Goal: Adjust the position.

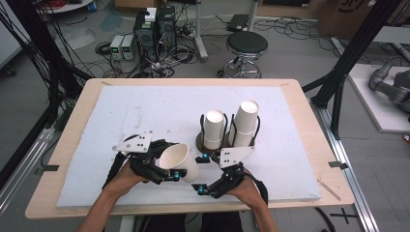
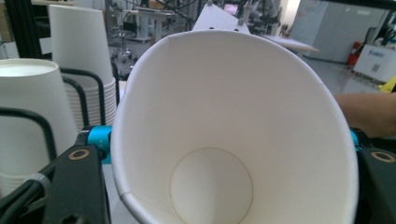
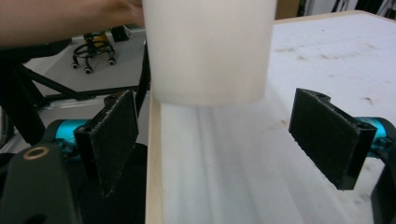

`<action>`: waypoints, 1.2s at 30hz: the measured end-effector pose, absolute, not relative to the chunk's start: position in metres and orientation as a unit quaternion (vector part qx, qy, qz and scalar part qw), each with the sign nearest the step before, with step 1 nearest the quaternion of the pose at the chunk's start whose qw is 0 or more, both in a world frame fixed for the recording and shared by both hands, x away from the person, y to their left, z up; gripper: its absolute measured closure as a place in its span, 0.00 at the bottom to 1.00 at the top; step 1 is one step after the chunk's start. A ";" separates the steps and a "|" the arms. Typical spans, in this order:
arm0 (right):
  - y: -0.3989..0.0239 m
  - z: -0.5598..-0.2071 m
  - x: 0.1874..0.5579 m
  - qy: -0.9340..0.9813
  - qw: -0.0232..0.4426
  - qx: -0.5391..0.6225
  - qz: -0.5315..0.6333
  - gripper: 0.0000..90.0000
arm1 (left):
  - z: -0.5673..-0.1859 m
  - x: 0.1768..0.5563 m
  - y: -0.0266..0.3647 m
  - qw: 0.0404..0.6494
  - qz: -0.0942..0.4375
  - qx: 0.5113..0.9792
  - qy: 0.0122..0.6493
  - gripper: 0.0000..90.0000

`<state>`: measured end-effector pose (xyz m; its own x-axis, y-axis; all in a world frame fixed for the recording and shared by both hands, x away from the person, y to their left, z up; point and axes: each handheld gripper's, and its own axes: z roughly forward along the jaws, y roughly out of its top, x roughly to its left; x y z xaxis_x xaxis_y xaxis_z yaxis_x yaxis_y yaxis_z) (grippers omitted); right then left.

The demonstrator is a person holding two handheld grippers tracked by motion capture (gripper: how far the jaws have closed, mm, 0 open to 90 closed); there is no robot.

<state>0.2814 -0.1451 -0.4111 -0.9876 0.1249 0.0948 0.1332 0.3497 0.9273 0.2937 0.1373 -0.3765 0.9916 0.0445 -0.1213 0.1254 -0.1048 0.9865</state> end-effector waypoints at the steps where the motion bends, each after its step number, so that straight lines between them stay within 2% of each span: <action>1: -0.151 -0.411 0.282 -0.820 -0.007 -0.086 -0.565 0.18 | -0.376 0.294 0.139 0.665 -0.028 0.744 0.060 0.34; 15: -0.182 -0.417 0.288 -0.816 -0.045 -0.144 -0.557 0.18 | -0.371 0.298 0.149 0.636 -0.004 0.769 0.071 0.34; 21: -0.194 -0.422 0.286 -0.816 -0.046 -0.172 -0.550 0.18 | -0.371 0.300 0.151 0.627 0.004 0.775 0.075 0.34; 23: -0.199 -0.425 0.288 -0.811 -0.068 -0.178 -0.553 0.18 | -0.371 0.301 0.152 0.626 0.003 0.776 0.075 0.34; 36: -0.225 -0.434 0.291 -0.803 -0.074 -0.216 -0.550 0.18 | -0.371 0.304 0.156 0.615 0.010 0.784 0.081 0.34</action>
<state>0.2907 -0.2247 -0.4345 -0.8960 0.4282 0.1175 0.2643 0.3016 0.9161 0.3039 0.1563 -0.3711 0.9868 0.1389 -0.0838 0.1144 -0.2299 0.9665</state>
